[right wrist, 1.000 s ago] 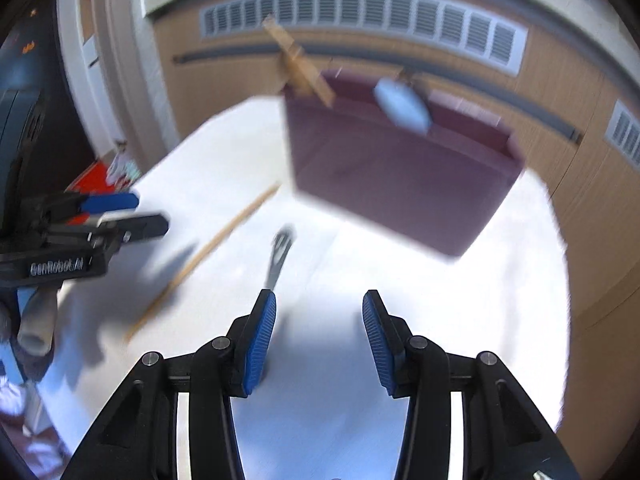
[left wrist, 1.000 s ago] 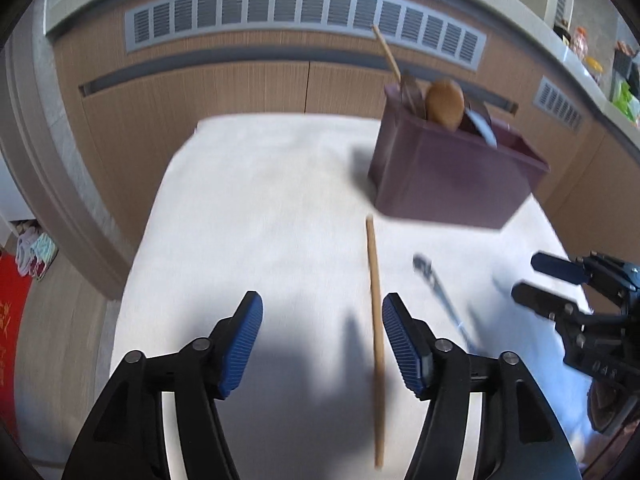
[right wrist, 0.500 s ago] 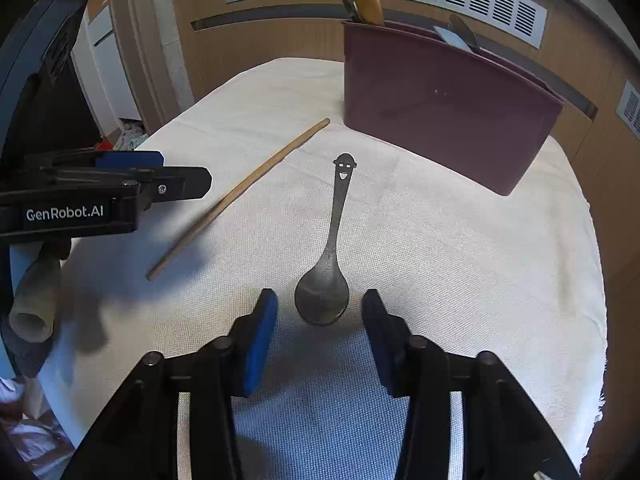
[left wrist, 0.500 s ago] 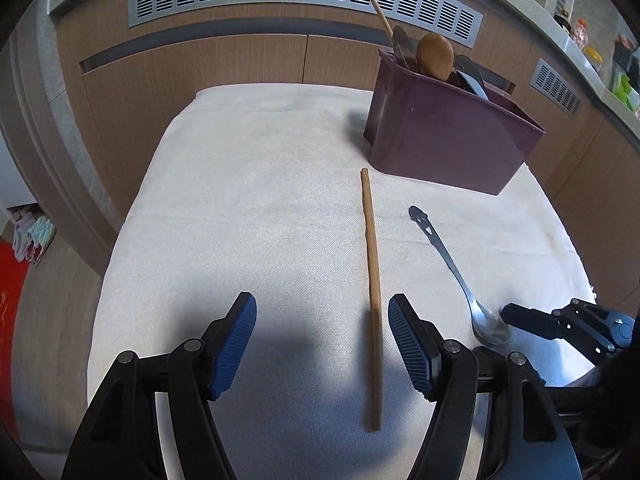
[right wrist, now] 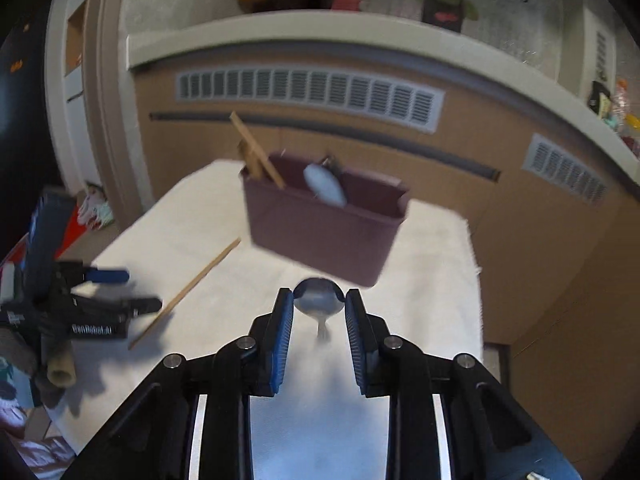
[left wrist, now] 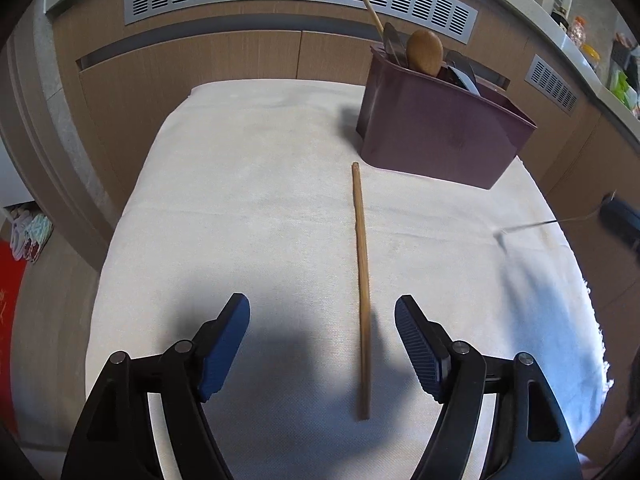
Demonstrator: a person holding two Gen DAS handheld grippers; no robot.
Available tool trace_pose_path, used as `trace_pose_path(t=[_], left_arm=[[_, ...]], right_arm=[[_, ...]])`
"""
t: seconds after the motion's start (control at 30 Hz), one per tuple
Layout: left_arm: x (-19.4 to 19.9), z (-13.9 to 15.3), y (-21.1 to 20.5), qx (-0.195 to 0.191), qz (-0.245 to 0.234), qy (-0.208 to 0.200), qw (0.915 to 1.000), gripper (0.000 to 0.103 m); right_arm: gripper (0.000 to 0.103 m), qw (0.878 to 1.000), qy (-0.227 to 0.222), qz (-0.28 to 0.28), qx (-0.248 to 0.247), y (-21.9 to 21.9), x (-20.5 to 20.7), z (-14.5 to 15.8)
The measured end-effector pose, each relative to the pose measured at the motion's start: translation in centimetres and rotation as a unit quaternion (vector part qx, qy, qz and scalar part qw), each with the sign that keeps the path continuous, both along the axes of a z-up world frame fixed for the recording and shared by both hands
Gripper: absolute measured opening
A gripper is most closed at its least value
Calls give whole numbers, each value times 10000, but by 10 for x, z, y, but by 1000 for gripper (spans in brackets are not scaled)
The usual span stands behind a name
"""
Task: Organize utensils
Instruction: 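Grasp the smiley-face metal spoon with the right gripper while the left grasps the last chopstick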
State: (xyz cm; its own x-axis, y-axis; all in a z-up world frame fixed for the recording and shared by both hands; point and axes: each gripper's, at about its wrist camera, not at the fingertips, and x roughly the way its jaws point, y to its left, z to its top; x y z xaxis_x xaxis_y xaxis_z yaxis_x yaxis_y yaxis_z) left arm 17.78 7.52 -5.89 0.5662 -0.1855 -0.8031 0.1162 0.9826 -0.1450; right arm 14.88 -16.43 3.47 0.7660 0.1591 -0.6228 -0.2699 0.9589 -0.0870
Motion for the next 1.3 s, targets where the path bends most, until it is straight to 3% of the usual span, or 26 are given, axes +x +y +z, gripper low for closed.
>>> trace_pose_path(t=[0.17, 0.3, 0.4, 0.53, 0.6, 0.9, 0.97, 1.0, 1.3], left_arm=[[-1, -1, -10, 16, -147, 23, 9999, 76], [1, -2, -9, 24, -152, 63, 9999, 76], [4, -3, -4, 55, -52, 112, 9999, 75], [5, 0, 6, 85, 95, 91, 9999, 76], [4, 1, 13, 93, 188, 86, 9997, 76], [1, -12, 23, -2, 240, 233, 9994, 77], [2, -13, 21, -3, 193, 249, 9995, 77], [3, -13, 19, -8, 163, 261, 9995, 77], [20, -10, -16, -38, -349, 335, 9988, 77]], right_arm=[[6, 9996, -103, -264, 15, -13, 8, 10], [7, 9992, 373, -88, 119, -15, 21, -9], [18, 9969, 676, 397, -55, 1, 26, -31], [45, 9879, 1007, 1150, -278, 31, 39, -59], [48, 9833, 1102, 1393, -396, 45, 52, -70], [48, 9740, 1674, 1487, -351, 69, 114, -111], [30, 9755, 1665, 1415, -262, 67, 117, -109], [26, 9761, 1660, 1376, -270, 66, 116, -107], [26, 9866, 1504, 577, 243, 7, 94, -98]])
